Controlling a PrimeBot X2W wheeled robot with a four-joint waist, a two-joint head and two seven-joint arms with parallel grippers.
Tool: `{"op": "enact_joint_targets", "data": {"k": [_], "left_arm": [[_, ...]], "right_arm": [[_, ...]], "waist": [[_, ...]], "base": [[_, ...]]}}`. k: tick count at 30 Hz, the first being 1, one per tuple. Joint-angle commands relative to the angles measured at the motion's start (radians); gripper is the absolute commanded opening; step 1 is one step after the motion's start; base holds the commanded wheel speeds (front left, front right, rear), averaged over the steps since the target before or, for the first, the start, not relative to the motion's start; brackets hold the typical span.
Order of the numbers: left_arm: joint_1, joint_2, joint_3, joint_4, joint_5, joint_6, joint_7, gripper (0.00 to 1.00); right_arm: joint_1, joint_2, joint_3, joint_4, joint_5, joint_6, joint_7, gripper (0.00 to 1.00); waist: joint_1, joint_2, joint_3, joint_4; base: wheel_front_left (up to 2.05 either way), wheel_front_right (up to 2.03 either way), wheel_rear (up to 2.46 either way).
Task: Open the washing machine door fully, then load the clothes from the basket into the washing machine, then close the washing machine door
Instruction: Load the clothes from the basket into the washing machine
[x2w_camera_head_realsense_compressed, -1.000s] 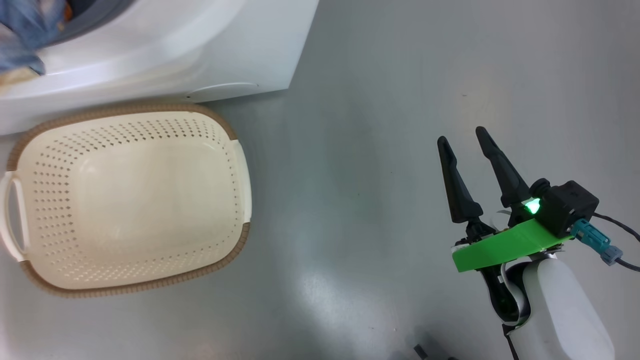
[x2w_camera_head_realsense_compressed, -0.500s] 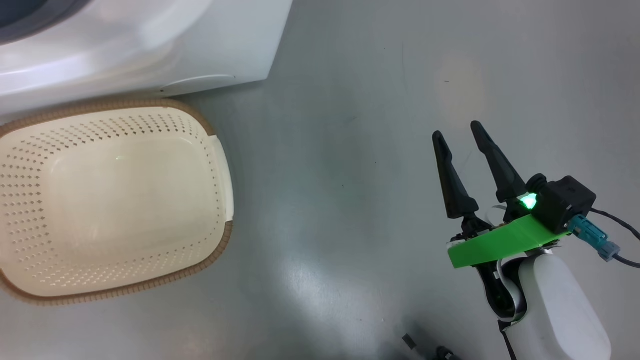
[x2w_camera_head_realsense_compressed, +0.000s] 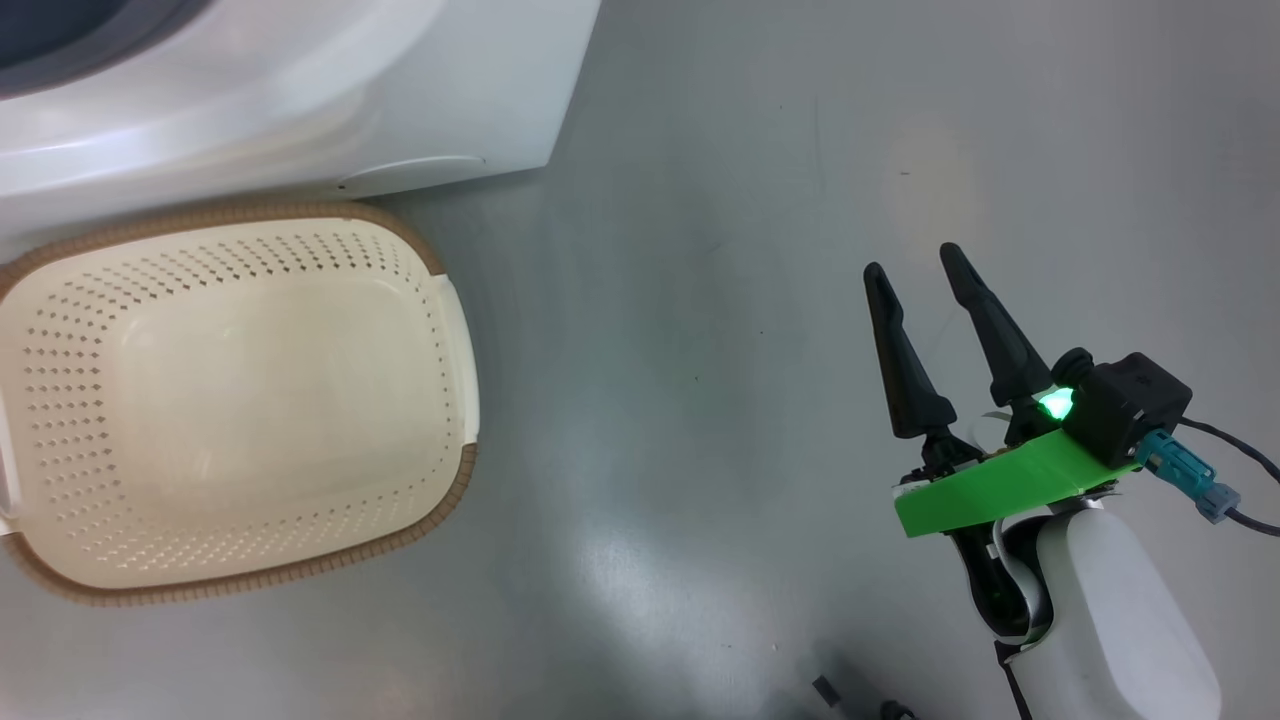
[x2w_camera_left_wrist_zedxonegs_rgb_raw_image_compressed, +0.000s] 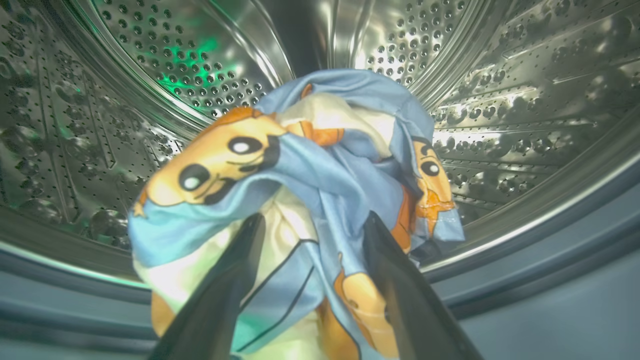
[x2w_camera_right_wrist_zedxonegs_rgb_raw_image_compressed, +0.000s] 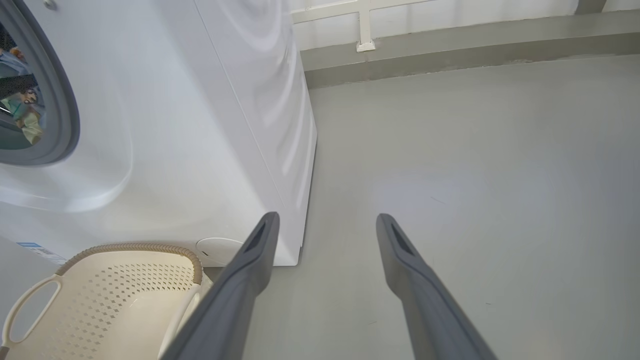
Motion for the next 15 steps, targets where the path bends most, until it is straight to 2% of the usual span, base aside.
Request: {"op": "enact_joint_targets", "data": {"k": [1,15], "left_arm": [[-0.032,0.045,-0.009,-0.003,-0.023,-0.001,0.009,1.00],[-0.048,0.053,-0.161,0.039,-0.163,-0.001,0.012,1.00]], "right_arm": [[0.020,0.005,0.022,-0.020,0.005,0.002,-0.007,1.00],[0.020,0.005,0.018,-0.017,0.004,0.002,-0.007,1.00]], "waist": [[0.0000,0.0000,0.000,0.003],[0.0000,0.0000,-0.013,0.023]], "base": [[0.00,0.00,0.00],[0.00,0.00,0.00]]}}
